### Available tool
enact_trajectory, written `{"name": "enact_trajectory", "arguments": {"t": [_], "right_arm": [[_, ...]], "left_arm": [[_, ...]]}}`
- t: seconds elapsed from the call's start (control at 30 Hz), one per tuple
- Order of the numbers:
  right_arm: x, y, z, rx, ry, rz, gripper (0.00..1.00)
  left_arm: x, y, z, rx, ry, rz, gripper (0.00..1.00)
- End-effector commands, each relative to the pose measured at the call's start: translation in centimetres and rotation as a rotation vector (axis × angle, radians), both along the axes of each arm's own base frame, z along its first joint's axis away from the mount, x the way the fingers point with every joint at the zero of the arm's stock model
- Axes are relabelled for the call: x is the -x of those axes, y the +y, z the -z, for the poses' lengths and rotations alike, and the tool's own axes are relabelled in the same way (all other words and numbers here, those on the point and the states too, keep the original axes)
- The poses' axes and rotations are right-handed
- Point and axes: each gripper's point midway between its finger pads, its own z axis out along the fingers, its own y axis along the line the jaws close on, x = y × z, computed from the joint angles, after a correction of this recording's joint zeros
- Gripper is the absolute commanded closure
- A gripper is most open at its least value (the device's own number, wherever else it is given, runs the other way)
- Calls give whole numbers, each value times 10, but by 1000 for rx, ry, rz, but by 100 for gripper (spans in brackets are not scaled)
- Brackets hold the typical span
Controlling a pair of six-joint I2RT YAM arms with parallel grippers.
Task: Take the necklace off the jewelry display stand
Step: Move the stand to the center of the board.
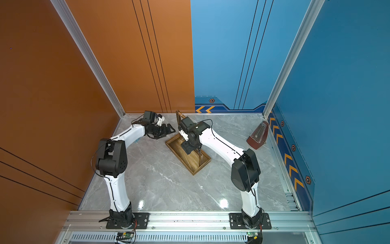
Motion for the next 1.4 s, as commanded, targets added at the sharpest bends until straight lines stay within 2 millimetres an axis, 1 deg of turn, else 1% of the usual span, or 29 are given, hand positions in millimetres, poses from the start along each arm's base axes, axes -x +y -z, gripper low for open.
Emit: {"name": "enact_trajectory", "arguments": {"t": [0.0,0.1,0.17,0.2,0.23,0.3,0.37,0.4,0.43,0.57,0.63,0.73,0.77,0.83,0.9,0.93,1.03,1.17,1.27,1.37], "right_arm": [[5,16,-62,-169,-80,33,13],[10,16,-87,-253,-115,79,11],[11,9,-108,-303,-155,133,9],[11,1,-125,-343,-201,188,9],[12,-12,-130,-381,-227,264,9],[16,-38,-147,-547,-256,421,9],[24,-72,-134,-698,-230,589,15],[30,-86,-120,-757,-207,662,16],[39,-98,-108,-800,-192,710,18],[64,-140,-59,-788,-127,871,19],[73,-164,-28,-802,-62,1013,25],[83,-174,8,-873,37,1142,29],[85,-176,16,-883,51,1169,30],[85,-172,31,-914,100,1208,32],[77,-157,33,-978,134,1178,34],[73,-151,37,-985,167,1176,35],[67,-138,55,-951,253,1193,42],[51,-121,65,-960,298,1184,42],[40,-104,72,-964,359,1172,43],[33,-94,81,-935,376,1169,45]], "left_arm": [[-7,-2,-11,14,-32,37,8],[-8,6,-6,15,-24,28,9],[-6,7,0,0,-21,35,9],[-5,6,3,-3,-16,41,10],[-4,6,6,-7,-12,42,11],[-3,8,12,-17,0,34,12],[-2,9,16,-26,8,32,13],[-1,11,17,-33,9,31,12],[0,13,19,-41,12,25,17],[1,24,29,-114,44,-3,20],[2,25,33,-123,57,-7,20],[3,23,38,-137,75,-3,20],[4,21,40,-136,84,3,21],[4,17,45,-121,101,10,23],[5,11,48,-87,122,14,25],[5,8,49,-70,131,16,27],[6,1,47,-52,132,31,30],[8,-5,48,-38,137,47,31],[10,-10,50,-37,143,56,33],[13,-14,50,-47,146,59,35]]}}
